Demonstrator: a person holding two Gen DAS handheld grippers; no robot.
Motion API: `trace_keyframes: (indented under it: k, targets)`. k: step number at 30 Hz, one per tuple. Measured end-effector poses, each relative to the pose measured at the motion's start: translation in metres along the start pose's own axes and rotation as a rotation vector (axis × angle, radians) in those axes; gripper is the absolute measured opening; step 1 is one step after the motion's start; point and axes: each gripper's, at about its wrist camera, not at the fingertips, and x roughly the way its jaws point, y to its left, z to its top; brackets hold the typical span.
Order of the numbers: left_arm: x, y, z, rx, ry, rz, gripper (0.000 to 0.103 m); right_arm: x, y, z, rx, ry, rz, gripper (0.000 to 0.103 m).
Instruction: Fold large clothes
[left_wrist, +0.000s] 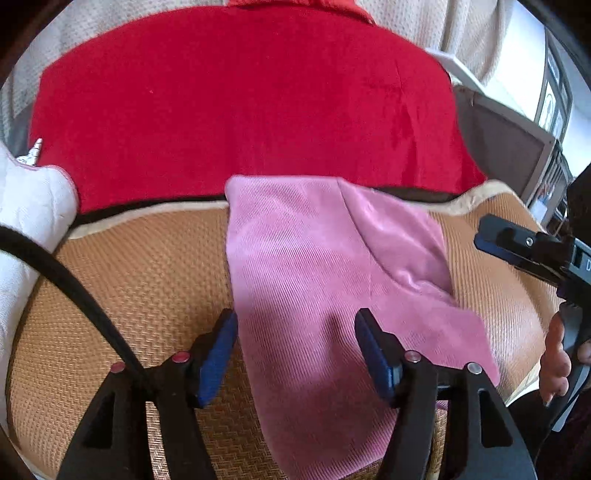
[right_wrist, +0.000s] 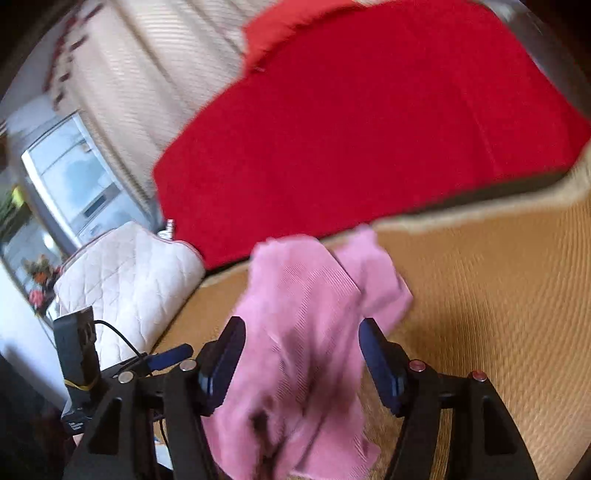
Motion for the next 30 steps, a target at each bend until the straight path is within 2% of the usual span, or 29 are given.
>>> trace_keyframes:
  k: [2,5,7,8,9,10,12,15,18,20,23,28,30]
  targets:
    - [-0.001,0.000,0.001,-0.001,-0.008,0.025,0.067,0.012,0.012,0.007,-0.028,0.015,0.017,0.057]
    - [0.005,0.006,-0.002,-0.007,0.017,0.049,0.067,0.043,0.015,0.009,-0.038,0.072,0.012,0.057]
    - [0.018,0.007,-0.006,-0.004,0.062,0.074,0.070,0.078,0.000,0.006,0.011,0.158,-0.038,0.056]
    - [0.028,0.006,-0.009,0.006,0.094,0.092,0.073,0.099,-0.010,0.002,0.034,0.216,-0.084,0.052]
    - [0.037,0.005,-0.013,0.014,0.115,0.107,0.076,0.107,-0.021,-0.006,0.039,0.237,-0.096,0.045]
    - [0.041,0.003,-0.014,0.013,0.120,0.114,0.076,0.106,-0.027,-0.008,0.027,0.204,-0.088,0.042]
    - [0.039,0.005,-0.013,0.001,0.119,0.111,0.076,0.101,-0.023,-0.005,0.024,0.208,-0.098,0.041]
    - [0.029,-0.002,-0.006,0.009,0.090,0.145,0.076,0.091,-0.011,0.002,0.056,0.200,-0.086,0.042]
    - [0.007,-0.011,-0.006,0.022,0.039,0.208,0.076,0.056,-0.008,0.002,0.044,0.167,-0.094,0.044]
    - [-0.011,-0.021,-0.006,0.040,-0.012,0.261,0.076,0.028,0.004,-0.001,-0.008,0.137,-0.123,0.051]
    - [-0.043,-0.030,-0.011,0.029,-0.096,0.331,0.087,-0.014,0.023,-0.006,-0.078,0.100,-0.164,0.060]
    - [-0.099,-0.041,-0.014,-0.014,-0.194,0.387,0.090,-0.078,0.051,-0.015,-0.141,0.029,-0.238,0.071]
    - [-0.118,-0.046,-0.013,-0.020,-0.233,0.427,0.091,-0.098,0.060,-0.021,-0.164,-0.014,-0.269,0.072]
